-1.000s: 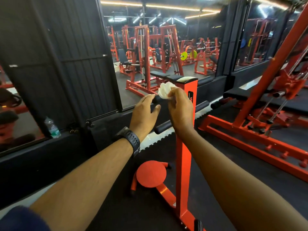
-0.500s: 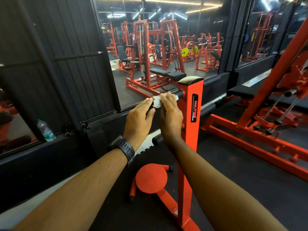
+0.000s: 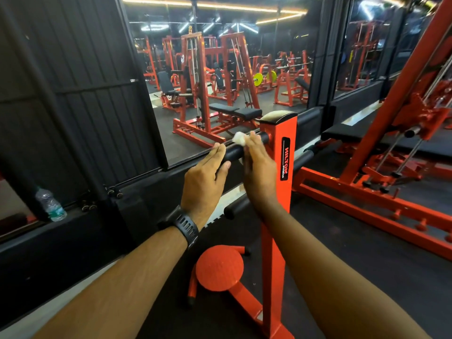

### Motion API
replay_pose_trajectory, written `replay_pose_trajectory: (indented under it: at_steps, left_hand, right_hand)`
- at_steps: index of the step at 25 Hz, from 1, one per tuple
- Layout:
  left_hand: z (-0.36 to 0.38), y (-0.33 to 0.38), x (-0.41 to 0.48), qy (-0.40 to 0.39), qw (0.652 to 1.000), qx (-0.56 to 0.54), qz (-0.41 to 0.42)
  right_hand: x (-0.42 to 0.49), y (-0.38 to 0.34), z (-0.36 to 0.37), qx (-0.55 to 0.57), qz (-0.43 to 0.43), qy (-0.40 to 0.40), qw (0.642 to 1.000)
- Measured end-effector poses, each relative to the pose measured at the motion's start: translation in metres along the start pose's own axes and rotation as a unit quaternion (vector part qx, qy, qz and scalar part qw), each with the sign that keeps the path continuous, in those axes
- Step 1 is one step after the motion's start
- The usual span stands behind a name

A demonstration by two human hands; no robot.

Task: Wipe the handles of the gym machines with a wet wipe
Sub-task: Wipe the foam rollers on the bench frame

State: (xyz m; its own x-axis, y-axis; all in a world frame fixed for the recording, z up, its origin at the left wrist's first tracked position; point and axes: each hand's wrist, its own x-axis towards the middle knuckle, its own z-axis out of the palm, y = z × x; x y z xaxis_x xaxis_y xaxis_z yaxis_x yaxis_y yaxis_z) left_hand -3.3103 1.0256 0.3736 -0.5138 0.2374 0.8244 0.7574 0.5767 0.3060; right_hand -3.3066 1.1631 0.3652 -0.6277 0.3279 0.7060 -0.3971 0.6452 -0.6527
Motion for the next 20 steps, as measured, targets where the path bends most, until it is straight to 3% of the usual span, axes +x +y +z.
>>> replay_pose_trajectory:
  at_steps: [2, 6, 8, 10, 12, 16, 20]
  left_hand:
    - [-0.001, -0.004, 0.000, 0.004, 1.000, 0.007, 0.024]
    - [-0.002, -0.011, 0.002, 0.002, 0.999, 0.007, 0.045]
    - [-0.002, -0.011, 0.003, 0.005, 0.999, 0.002, 0.048]
    - [-0.002, -0.010, 0.003, 0.015, 0.999, 0.006, 0.051]
    - [-0.003, -0.011, 0.003, 0.015, 0.998, 0.008, 0.053]
    - [-0.003, -0.010, 0.004, 0.012, 0.999, 0.005, 0.049]
    - [-0.002, -0.011, 0.003, 0.010, 0.999, 0.004, 0.037]
  right_hand:
    - [0.007, -0.009, 0.001, 0.016, 0.070, 0.033, 0.997]
    - [-0.015, -0.015, 0.007, -0.055, 0.018, -0.003, 0.998]
    - [0.007, 0.004, 0.001, -0.055, 0.109, 0.044, 0.992]
    - [0.017, -0.005, 0.006, 0.001, 0.205, 0.084, 0.975]
    - [0.011, -0.026, 0.017, 0.103, 0.241, 0.133, 0.956]
    - [0.015, -0.034, 0.016, 0.258, 0.315, 0.247, 0.879]
    - [0.005, -0.047, 0.018, 0.300, 0.368, 0.228, 0.850]
